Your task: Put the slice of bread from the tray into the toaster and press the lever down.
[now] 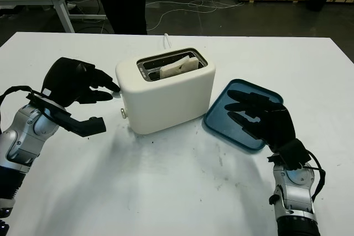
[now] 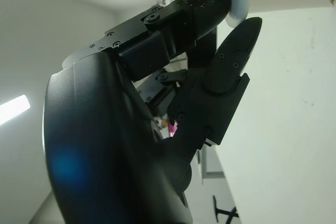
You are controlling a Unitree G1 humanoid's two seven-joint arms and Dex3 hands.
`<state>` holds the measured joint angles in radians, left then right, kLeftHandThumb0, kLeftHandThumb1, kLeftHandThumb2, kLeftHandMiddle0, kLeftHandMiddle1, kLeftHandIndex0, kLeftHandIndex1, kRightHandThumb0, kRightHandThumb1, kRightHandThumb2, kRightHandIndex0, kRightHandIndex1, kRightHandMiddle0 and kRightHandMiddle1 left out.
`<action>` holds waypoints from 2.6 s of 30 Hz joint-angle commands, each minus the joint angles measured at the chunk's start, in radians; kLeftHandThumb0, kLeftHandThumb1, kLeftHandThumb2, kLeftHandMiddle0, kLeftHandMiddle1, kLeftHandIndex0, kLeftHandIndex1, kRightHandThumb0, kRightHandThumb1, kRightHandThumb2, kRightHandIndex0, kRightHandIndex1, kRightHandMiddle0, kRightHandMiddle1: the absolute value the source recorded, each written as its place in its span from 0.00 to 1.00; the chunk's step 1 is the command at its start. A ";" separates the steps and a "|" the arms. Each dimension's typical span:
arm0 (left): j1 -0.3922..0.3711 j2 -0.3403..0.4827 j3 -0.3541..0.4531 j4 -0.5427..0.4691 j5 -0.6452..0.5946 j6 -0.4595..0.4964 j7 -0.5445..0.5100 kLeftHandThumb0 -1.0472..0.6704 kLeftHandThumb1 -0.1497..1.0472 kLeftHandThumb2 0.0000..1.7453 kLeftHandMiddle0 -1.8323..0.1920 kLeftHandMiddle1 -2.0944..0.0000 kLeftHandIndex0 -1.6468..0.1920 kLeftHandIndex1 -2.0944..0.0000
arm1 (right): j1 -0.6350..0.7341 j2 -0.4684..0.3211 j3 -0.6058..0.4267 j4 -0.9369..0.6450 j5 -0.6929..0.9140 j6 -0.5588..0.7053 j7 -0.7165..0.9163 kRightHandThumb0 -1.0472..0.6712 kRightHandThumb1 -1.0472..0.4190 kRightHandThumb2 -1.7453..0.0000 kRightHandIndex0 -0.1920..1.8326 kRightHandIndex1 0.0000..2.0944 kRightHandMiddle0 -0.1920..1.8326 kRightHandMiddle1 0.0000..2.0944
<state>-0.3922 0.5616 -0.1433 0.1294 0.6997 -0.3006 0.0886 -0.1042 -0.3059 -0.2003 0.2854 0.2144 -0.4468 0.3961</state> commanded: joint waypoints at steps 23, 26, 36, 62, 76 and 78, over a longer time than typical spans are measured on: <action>0.076 -0.089 -0.154 0.137 0.008 0.034 0.034 0.40 0.83 0.00 0.44 0.39 0.19 1.00 | -0.011 -0.007 -0.011 -0.006 -0.018 -0.014 -0.011 0.53 0.09 0.96 0.44 0.29 0.54 0.00; 0.069 -0.073 -0.156 0.137 0.006 0.023 0.029 0.41 0.83 0.00 0.45 0.40 0.19 1.00 | -0.014 -0.005 -0.010 -0.003 -0.012 -0.017 -0.006 0.53 0.09 0.97 0.44 0.29 0.54 0.00; 0.011 0.010 -0.157 0.079 0.015 0.020 -0.080 0.38 0.83 0.00 0.44 0.42 0.16 0.98 | 0.004 0.001 -0.009 -0.027 -0.014 -0.010 -0.017 0.52 0.09 0.97 0.45 0.29 0.54 0.00; 0.157 -0.270 -0.353 0.182 0.063 0.156 0.003 0.38 0.87 0.00 0.46 0.40 0.17 0.98 | 0.095 -0.050 -0.044 -0.116 0.016 0.024 0.024 0.52 0.09 0.96 0.45 0.28 0.54 0.00; 0.143 -0.351 -0.413 0.390 0.022 0.139 0.052 0.37 0.89 0.05 0.50 0.43 0.21 0.98 | 0.063 -0.039 -0.015 -0.113 -0.016 0.050 0.006 0.51 0.09 0.97 0.45 0.27 0.54 0.00; 0.138 -0.339 -0.409 0.391 0.022 0.125 0.062 0.37 0.89 0.02 0.49 0.40 0.19 0.97 | 0.065 -0.036 -0.015 -0.112 -0.013 0.049 0.006 0.50 0.09 0.97 0.45 0.27 0.54 0.00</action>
<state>-0.3129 0.3477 -0.2931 0.3507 0.6542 -0.1305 0.3571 -0.0142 -0.3467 -0.2238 0.1768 0.2126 -0.4283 0.4226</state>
